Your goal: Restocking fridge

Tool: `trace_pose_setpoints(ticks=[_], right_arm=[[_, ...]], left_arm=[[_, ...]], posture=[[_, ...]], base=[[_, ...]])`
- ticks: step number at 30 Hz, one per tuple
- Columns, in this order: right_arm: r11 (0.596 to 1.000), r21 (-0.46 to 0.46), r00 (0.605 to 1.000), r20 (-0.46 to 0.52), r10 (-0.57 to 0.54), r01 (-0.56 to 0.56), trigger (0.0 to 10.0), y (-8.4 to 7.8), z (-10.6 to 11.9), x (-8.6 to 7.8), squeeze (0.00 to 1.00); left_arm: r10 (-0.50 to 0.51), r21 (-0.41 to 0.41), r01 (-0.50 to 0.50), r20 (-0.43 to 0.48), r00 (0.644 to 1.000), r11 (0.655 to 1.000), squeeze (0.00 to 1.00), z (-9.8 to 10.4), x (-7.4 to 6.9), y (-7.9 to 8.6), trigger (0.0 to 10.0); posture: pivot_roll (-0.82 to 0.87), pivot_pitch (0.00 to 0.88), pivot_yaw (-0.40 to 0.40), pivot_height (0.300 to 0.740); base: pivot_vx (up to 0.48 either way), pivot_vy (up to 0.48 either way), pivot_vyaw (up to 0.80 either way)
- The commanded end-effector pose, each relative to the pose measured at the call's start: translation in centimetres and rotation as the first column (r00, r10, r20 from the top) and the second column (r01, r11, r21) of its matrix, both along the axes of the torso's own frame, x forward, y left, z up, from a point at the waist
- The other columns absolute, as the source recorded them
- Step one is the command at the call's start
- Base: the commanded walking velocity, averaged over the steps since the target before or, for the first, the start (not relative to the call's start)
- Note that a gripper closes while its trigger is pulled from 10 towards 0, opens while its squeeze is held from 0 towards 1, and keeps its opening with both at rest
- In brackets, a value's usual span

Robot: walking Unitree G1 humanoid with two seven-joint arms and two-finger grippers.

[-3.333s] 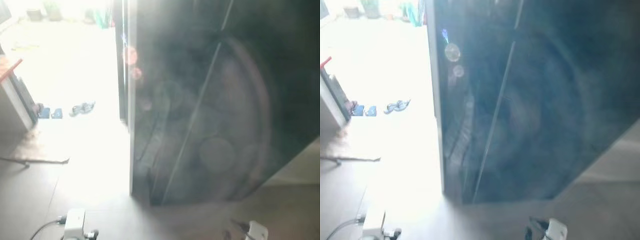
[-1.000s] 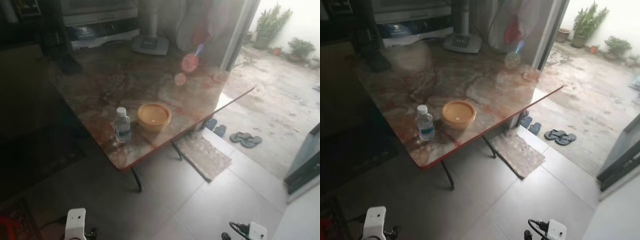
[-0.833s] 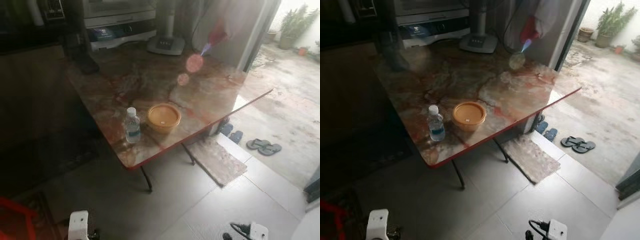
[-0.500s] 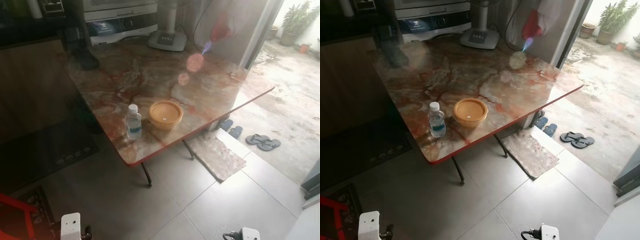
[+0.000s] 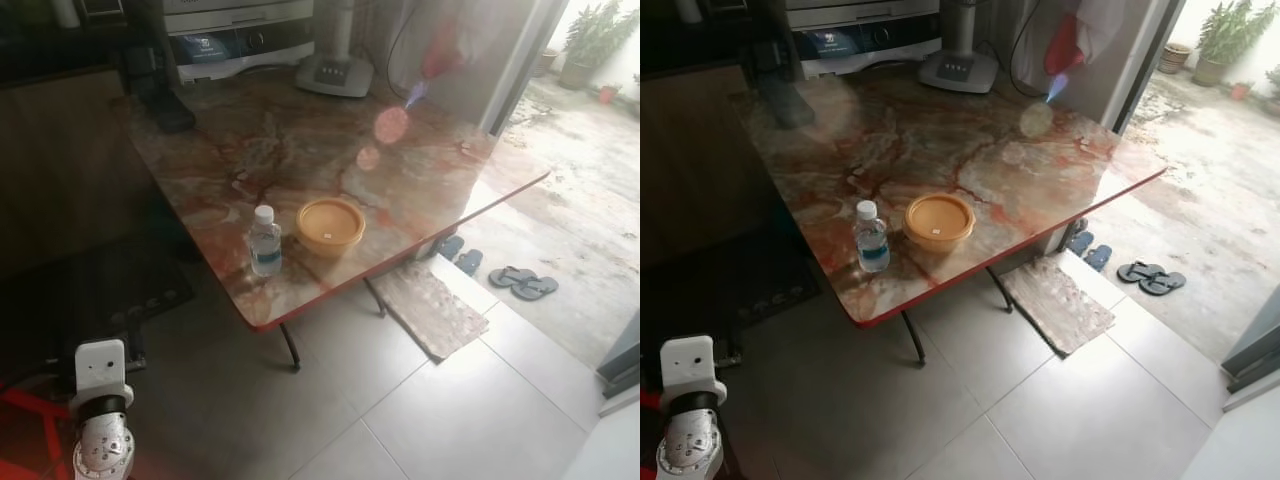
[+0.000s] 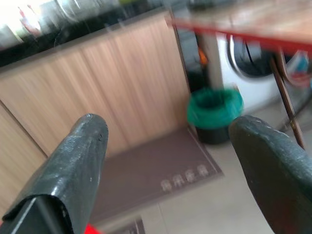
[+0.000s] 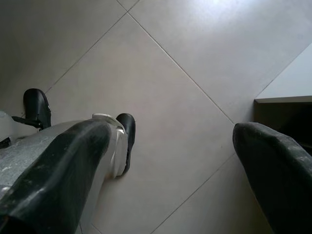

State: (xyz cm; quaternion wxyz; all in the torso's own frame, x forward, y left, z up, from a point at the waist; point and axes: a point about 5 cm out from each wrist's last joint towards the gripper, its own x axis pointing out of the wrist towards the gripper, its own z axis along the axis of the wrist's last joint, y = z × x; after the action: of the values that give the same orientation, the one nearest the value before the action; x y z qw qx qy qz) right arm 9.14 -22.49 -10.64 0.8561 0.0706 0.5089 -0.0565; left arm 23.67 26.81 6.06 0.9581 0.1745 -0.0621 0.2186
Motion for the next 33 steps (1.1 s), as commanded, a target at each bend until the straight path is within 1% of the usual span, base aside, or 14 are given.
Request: trace_pose_setpoints(ticks=[1, 2, 3, 5, 7, 9, 10, 11, 12, 14, 17, 22, 27, 33], right_arm=[[0.999, 0.006, 0.999, -0.005, -0.045, 0.045, 10.0, -0.1, -0.1, -0.6, 0.00], [0.999, 0.006, 0.999, -0.010, -0.053, 0.053, 10.0, -0.2, -0.1, -0.9, 0.00], [0.999, 0.006, 0.999, -0.010, -0.053, 0.053, 10.0, -0.2, -0.1, -0.9, 0.00], [0.998, 0.004, 0.997, -0.023, -0.068, 0.068, 10.0, -0.3, -0.2, -1.3, 0.00], [0.998, 0.005, 0.997, -0.026, -0.070, 0.070, 10.0, -0.4, -0.2, -1.6, 0.00], [0.996, 0.002, 0.996, -0.034, -0.086, 0.086, 10.0, -0.6, -0.3, -2.1, 0.00], [0.996, 0.002, 0.996, -0.034, -0.086, 0.086, 10.0, -0.6, -0.3, -2.1, 0.00], [0.996, 0.000, 0.995, -0.035, -0.093, 0.093, 10.0, -0.7, -0.3, -2.2, 0.00], [0.994, -0.005, 0.993, -0.037, -0.109, 0.108, 10.0, -0.9, -0.3, -2.5, 0.00], [0.994, -0.010, 0.993, -0.039, -0.110, 0.110, 10.0, -1.1, -0.3, -2.6, 0.00], [0.993, -0.017, 0.992, -0.038, -0.120, 0.120, 10.0, -1.3, -0.2, -2.8, 0.00], [0.989, -0.025, 0.989, -0.038, -0.146, 0.145, 10.0, -1.5, -0.2, -3.1, 0.00], [0.987, -0.010, 0.986, -0.035, -0.161, 0.161, 10.0, -1.1, -0.3, -3.2, 0.00], [0.984, 0.016, 0.983, -0.038, -0.179, 0.180, 10.0, -0.4, -0.5, -3.5, 0.00]], left_arm=[[-0.035, 0.075, 0.028, 0.093, 0.995, 0.997, 0.00, 2.5, 0.5, -1.0, 10.0], [-0.080, 0.127, 0.063, 0.140, 0.987, 0.990, 0.00, 4.0, 0.9, -1.8, 10.0], [-0.080, 0.127, 0.063, 0.140, 0.987, 0.990, 0.00, 4.0, 0.9, -1.8, 10.0], [-0.180, 0.208, 0.131, 0.237, 0.955, 0.969, 0.00, 7.4, 1.6, -3.9, 10.0], [-0.204, 0.185, 0.155, 0.282, 0.937, 0.970, 0.00, 8.6, 1.8, -4.7, 10.0], [-0.326, 0.116, 0.305, 0.279, 0.903, 0.945, 0.00, 9.8, 2.3, -7.2, 10.0], [-0.326, 0.116, 0.305, 0.279, 0.903, 0.945, 0.00, 9.8, 2.3, -7.2, 10.0], [-0.370, 0.102, 0.356, 0.265, 0.890, 0.929, 0.00, 9.9, 2.4, -8.0, 10.0], [-0.468, 0.060, 0.468, 0.237, 0.851, 0.882, 0.00, 9.8, 2.2, -10.1, 10.0], [-0.498, 0.010, 0.509, 0.226, 0.837, 0.861, 0.00, 9.4, 1.8, -11.0, 10.0], [-0.508, 0.000, 0.516, 0.168, 0.845, 0.857, 0.00, 8.6, 1.1, -11.4, 10.0], [-0.567, 0.003, 0.568, 0.070, 0.821, 0.823, 0.00, 7.6, -0.1, -11.4, 10.0], [-0.566, 0.052, 0.564, 0.048, 0.823, 0.824, 0.00, 9.1, -0.1, -10.3, 10.0], [-0.544, 0.038, 0.543, 0.068, 0.836, 0.839, 0.00, 10.1, 0.4, -10.2, 10.0]], posture=[[0.19, 0.036, -0.089, 0.740], [0.21, 0.042, -0.098, 0.740], [0.21, 0.042, -0.098, 0.740], [0.22, 0.050, -0.104, 0.740], [0.23, 0.058, -0.115, 0.740], [0.24, 0.066, -0.121, 0.740], [0.24, 0.066, -0.121, 0.740], [0.24, 0.066, -0.121, 0.740], [0.23, 0.067, -0.124, 0.740], [0.22, 0.066, -0.125, 0.740], [0.22, 0.048, -0.124, 0.740], [0.22, 0.030, -0.115, 0.740], [0.24, 0.028, -0.097, 0.740], [0.25, 0.032, -0.087, 0.740]], base=[[0.000, 0.000, 0.00], [0.000, 0.000, 0.00], [0.000, 0.000, 0.00], [0.000, 0.000, 0.00], [0.000, 0.000, 0.00], [0.000, 0.000, 0.00], [0.000, 0.000, 0.00], [0.000, 0.000, 0.00], [0.000, 0.000, 0.00], [0.000, 0.000, 0.00], [0.000, 0.000, 0.00], [0.000, 0.000, 0.00], [0.000, 0.000, 0.00], [0.000, 0.000, 0.00]])
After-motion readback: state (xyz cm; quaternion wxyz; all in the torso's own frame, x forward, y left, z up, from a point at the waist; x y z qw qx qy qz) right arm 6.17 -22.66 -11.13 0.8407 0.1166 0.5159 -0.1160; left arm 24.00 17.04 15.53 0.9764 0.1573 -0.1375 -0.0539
